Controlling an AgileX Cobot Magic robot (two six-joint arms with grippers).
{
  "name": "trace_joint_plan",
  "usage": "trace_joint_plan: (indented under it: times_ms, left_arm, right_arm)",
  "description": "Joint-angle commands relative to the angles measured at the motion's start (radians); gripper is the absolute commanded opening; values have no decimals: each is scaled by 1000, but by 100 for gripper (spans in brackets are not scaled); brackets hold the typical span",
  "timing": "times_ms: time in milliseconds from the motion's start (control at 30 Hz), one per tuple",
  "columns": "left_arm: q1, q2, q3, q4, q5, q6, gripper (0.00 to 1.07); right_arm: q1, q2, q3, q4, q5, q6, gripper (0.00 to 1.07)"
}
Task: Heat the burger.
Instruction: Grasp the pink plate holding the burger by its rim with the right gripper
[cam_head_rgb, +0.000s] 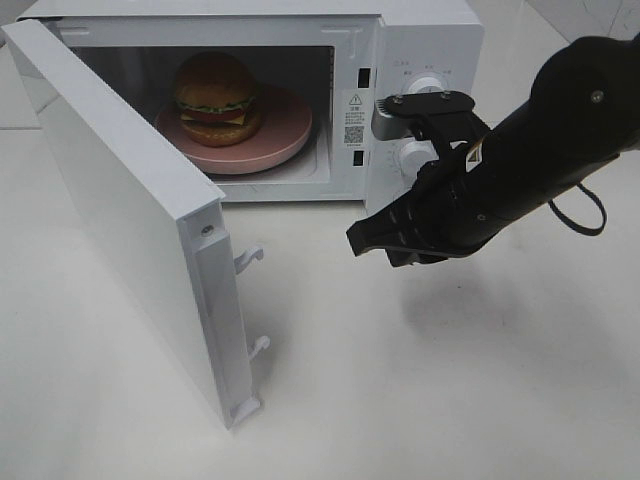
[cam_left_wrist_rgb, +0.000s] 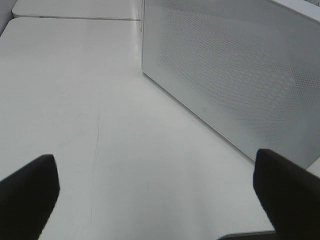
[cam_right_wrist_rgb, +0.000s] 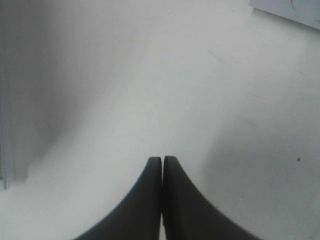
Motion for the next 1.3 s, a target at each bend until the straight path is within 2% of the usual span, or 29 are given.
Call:
trace_joint_plan:
  times_ms: [33,200,233,433,800,967,1067,1133,1233,1300]
  left_arm:
    - [1,-12,-1,-3,3,-5,98]
    - [1,-12,-1,-3,3,-5,98]
    - [1,-12,-1,-3,3,-5,98]
    - [1,-12,-1,-3,3,-5,98]
    - [1,-12,-1,-3,3,-5,98]
    - [1,-12,-1,-3,3,-5,98]
    - [1,-12,-1,-3,3,-5,98]
    - [1,-12,-1,-3,3,-5,98]
    - [1,-12,-1,-3,3,-5,98]
    - [1,-12,-1,-3,3,-5,98]
  right_arm:
    - [-2,-10,-30,-32,72,-102,1]
    - [-2,-10,-80,-32,217,-364,1]
    - [-2,-10,-80,-32,217,-364,1]
    - [-2,-10,-90,-50,303,-719,3]
    - [-2,-10,-90,-120,269,-1225,7]
    - [-2,-10,-90,-183,231,-1262,10]
    - [-2,-10,-90,-233,197,-1263,16]
    - [-2,-10,-90,-293,135,-1263,35]
    - [-2,-10,-90,-301,120,-1263,40]
    - [0,-10,-90,-316,40,-1263,63]
